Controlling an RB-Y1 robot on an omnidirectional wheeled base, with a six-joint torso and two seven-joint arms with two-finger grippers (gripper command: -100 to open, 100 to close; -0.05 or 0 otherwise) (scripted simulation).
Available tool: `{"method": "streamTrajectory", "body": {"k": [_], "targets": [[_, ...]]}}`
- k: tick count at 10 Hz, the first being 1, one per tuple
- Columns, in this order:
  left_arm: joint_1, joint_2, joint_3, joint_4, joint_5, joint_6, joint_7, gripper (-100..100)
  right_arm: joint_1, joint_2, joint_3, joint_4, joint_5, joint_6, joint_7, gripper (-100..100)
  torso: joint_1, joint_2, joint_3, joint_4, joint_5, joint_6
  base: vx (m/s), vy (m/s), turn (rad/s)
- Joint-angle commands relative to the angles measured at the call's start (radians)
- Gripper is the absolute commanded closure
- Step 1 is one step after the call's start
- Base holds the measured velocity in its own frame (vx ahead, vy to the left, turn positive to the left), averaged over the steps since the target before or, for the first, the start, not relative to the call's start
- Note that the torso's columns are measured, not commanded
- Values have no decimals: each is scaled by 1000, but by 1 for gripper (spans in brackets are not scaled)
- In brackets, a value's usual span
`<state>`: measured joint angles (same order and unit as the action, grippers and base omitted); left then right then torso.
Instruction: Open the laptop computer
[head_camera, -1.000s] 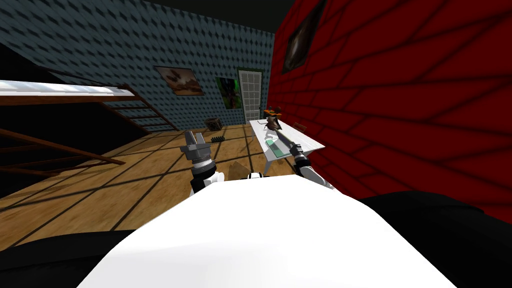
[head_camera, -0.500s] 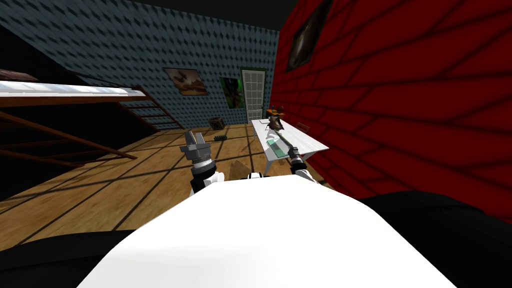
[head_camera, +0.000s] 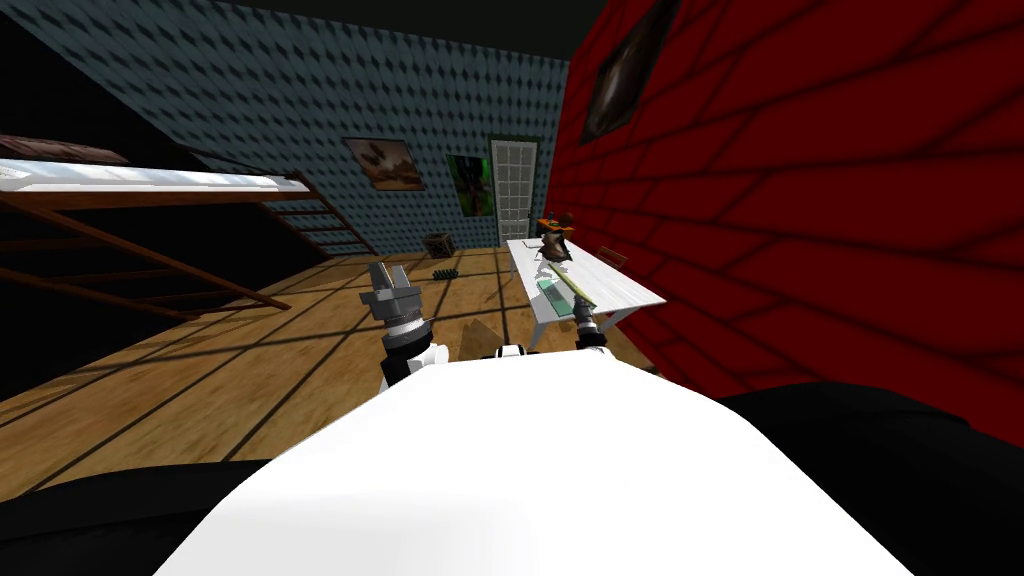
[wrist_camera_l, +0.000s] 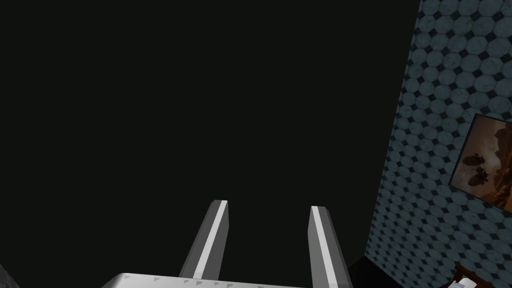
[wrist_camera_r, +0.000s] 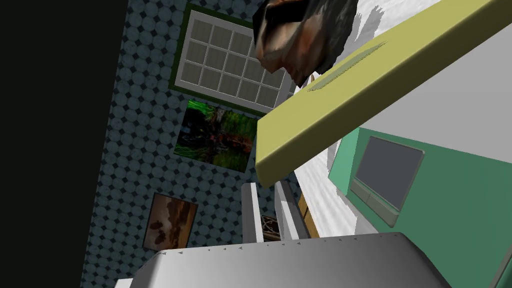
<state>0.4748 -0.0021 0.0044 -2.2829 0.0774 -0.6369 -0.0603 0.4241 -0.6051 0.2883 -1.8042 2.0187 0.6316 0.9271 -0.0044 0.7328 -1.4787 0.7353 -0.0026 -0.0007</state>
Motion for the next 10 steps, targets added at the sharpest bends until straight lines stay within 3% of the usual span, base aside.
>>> {"method": "streamTrajectory", "body": {"k": [1, 4, 5, 10], "targets": [[0, 0, 0, 0, 0, 0, 0, 0, 2, 30, 36, 56, 65, 70, 39, 100, 1, 0, 0, 1, 1, 1, 13, -29, 76], [0, 0, 0, 0, 0, 0, 0, 0, 1, 68, 81, 123, 141, 148, 81, 100, 3, 3, 1, 2, 2, 1, 15, -30, 69], [0, 0, 0, 0, 0, 0, 0, 0, 3, 36, 43, 70, 94, 85, 74, -100, 5, 5, 2, 3, 3, 1, 16, 9, -77], [0, 0, 0, 0, 0, 0, 0, 0, 8, -14, -16, -17, 36, -7, 90, -100, 5, 7, 3, 4, 3, 1, -3, 52, -79]]}}
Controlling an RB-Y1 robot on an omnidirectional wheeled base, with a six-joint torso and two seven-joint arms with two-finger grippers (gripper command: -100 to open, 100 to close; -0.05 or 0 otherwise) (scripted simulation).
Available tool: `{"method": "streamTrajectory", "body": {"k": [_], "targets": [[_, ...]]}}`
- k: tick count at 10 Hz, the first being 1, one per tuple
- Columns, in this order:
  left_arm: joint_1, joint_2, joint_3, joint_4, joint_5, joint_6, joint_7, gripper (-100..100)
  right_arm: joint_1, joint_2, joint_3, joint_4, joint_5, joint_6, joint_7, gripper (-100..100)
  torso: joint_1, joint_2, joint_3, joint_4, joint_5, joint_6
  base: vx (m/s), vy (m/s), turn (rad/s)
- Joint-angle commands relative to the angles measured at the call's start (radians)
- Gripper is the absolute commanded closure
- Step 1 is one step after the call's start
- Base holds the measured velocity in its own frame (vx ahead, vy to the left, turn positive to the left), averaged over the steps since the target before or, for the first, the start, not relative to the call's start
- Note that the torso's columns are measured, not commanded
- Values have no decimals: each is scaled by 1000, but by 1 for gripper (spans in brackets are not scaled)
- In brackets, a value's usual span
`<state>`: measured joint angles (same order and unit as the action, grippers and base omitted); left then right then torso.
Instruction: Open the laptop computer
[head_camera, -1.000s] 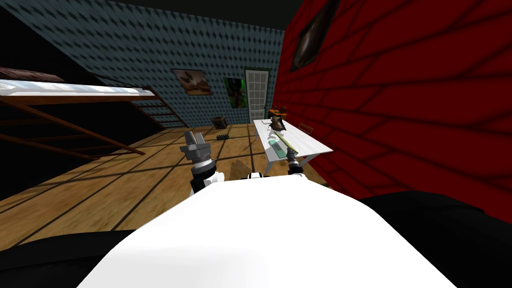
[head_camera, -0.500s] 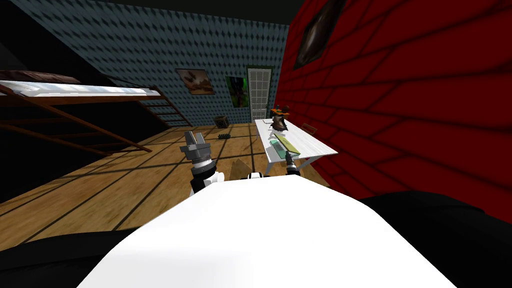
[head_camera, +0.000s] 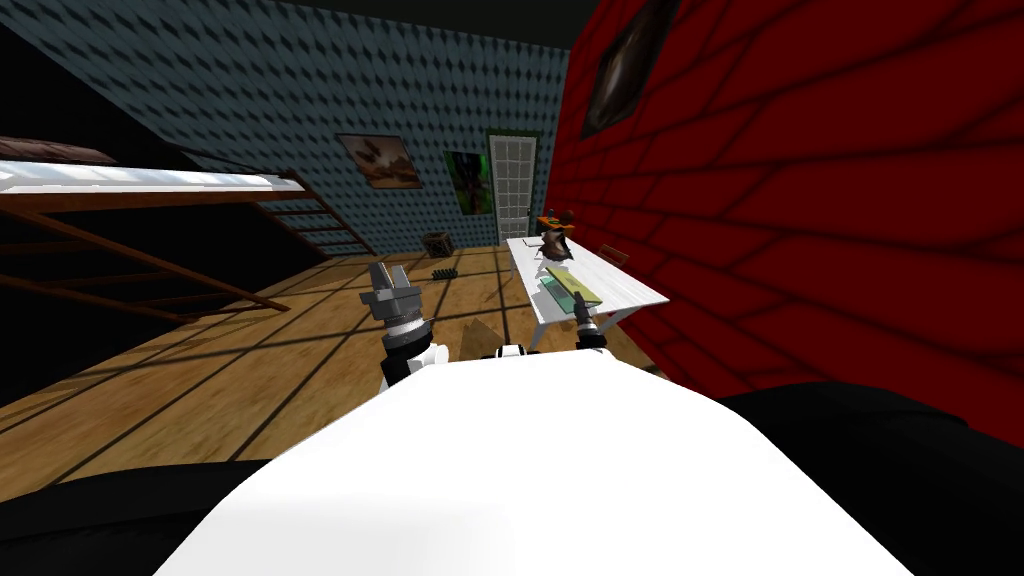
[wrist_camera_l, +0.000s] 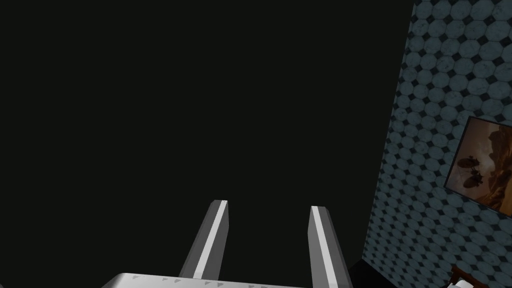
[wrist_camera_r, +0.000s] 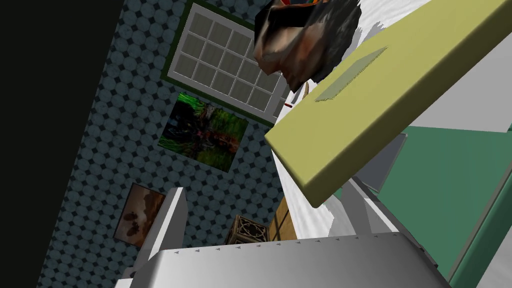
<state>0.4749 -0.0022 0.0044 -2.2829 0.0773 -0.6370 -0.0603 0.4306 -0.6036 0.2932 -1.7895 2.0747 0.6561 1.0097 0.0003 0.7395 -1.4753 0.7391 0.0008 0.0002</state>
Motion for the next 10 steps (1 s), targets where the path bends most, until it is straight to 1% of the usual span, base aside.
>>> {"method": "streamTrajectory", "body": {"k": [1, 3, 4, 5, 10], "targets": [[0, 0, 0, 0, 0, 0, 0, 0, 2, -25, -32, -49, -31, -50, 10, -100, -1, -1, 0, 0, 0, 0, -1, 34, -78], [0, 0, 0, 0, 0, 0, 0, 0, 4, -45, -56, -83, -54, -87, 16, -100, 0, -1, 0, 0, 0, 0, -1, 38, -66], [0, 0, 0, 0, 0, 0, 0, 0, 3, -39, -49, -72, -49, -76, 15, -100, 1, 0, 0, 0, 0, 0, -1, 18, -14], [0, 0, 0, 0, 0, 0, 0, 0, 4, -39, -51, -74, -50, -80, 16, 0, 0, -1, 0, -1, -1, -1, 0, 0, 0], [0, 0, 0, 0, 0, 0, 0, 0, 6, -39, -48, -70, -51, -83, 16, 0, 1, 0, 0, 0, 0, 0, 0, 0, 0]]}}
